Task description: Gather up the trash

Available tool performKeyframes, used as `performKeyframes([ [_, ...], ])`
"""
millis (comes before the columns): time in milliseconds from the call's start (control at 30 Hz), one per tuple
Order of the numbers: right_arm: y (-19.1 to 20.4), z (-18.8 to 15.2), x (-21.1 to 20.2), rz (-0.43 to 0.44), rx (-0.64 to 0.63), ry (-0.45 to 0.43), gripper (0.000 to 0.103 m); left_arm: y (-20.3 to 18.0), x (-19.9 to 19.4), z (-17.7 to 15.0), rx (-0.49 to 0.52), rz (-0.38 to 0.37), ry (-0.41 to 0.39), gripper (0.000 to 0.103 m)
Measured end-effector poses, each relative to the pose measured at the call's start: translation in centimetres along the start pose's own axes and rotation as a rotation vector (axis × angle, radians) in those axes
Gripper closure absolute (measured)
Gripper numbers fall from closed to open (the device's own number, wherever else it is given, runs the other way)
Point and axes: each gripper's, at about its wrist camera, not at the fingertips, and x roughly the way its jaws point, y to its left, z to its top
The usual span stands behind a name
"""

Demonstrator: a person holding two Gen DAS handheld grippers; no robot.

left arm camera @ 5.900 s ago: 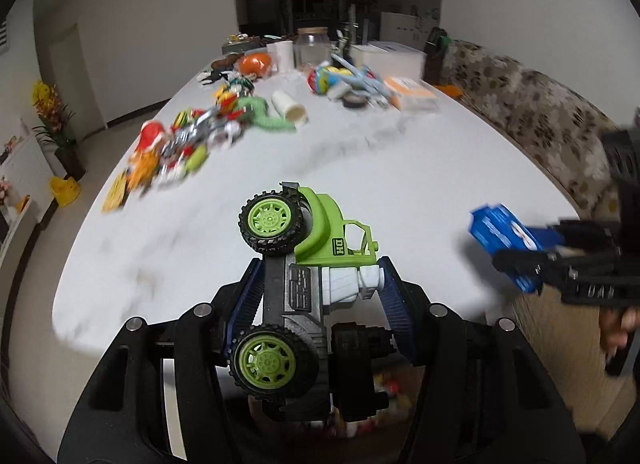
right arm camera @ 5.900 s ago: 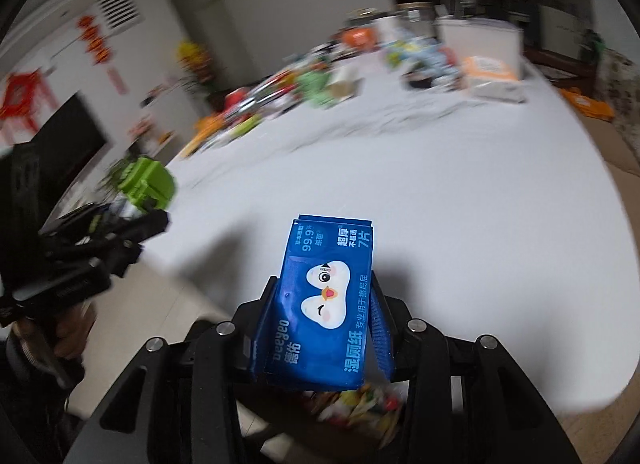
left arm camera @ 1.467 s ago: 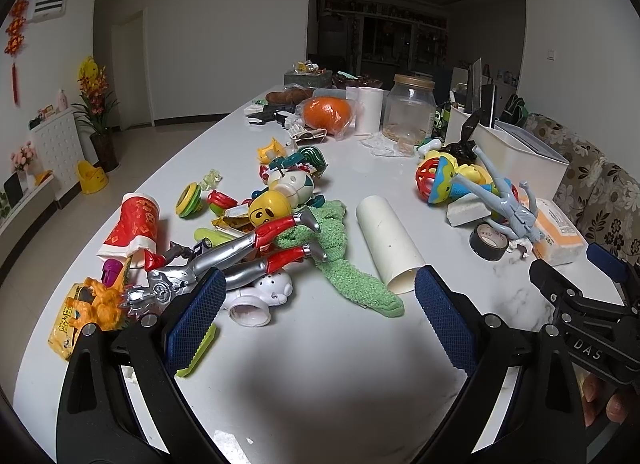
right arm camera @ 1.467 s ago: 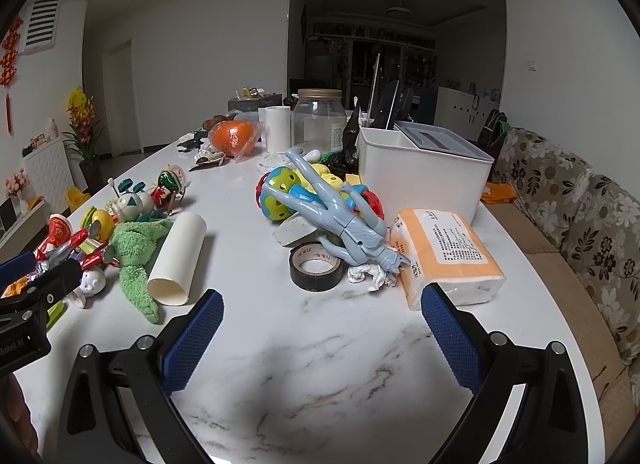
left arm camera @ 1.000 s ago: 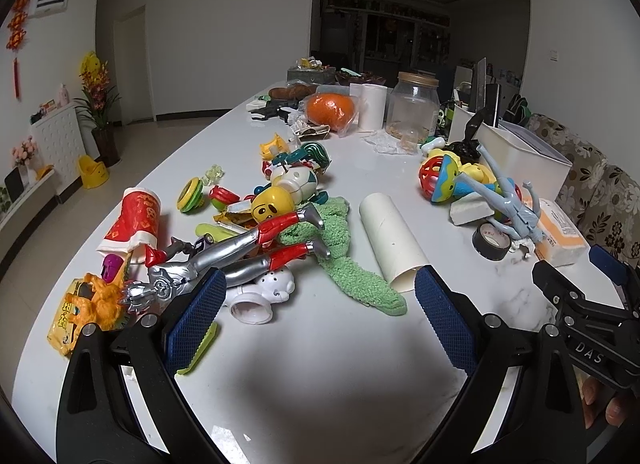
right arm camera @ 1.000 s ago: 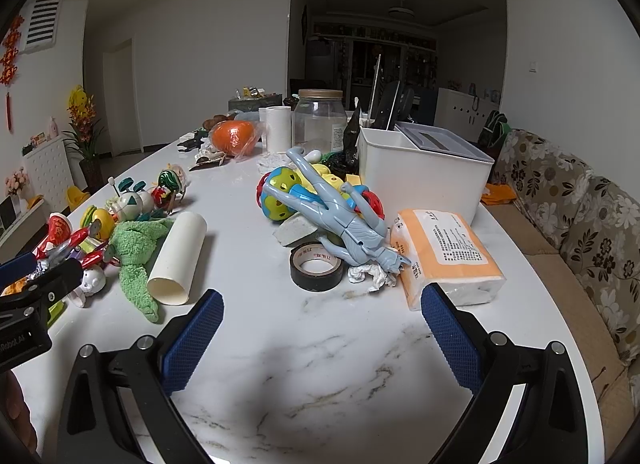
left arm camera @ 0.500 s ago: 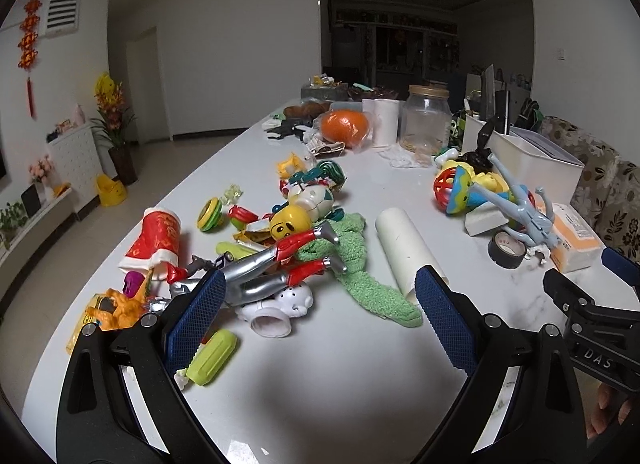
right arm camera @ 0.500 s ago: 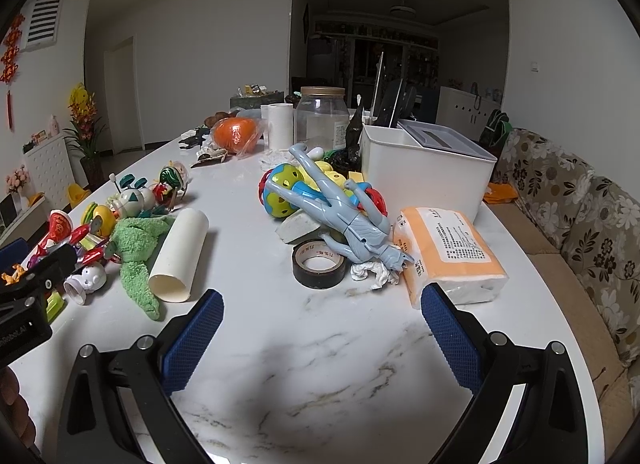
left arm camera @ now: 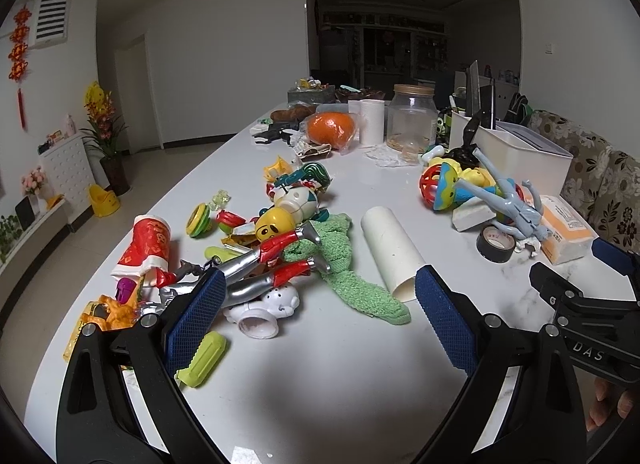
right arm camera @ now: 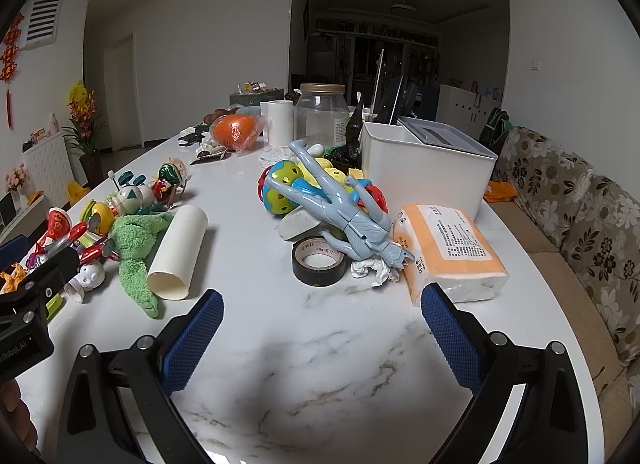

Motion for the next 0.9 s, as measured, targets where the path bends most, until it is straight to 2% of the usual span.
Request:
performKeyframes([
  [667, 0.06, -0.08, 0.05, 0.0, -0.002, 0.004, 0.005, 0.06, 0.22, -0.1, -0.012, -0.02, 0.015, 0.01],
  [900, 0.09, -0.08, 0.02, -0.001, -0.001, 0.002, 0.005, -0.06, 0.8, -0.27, -0.01, -0.066, 0.07, 0.01],
])
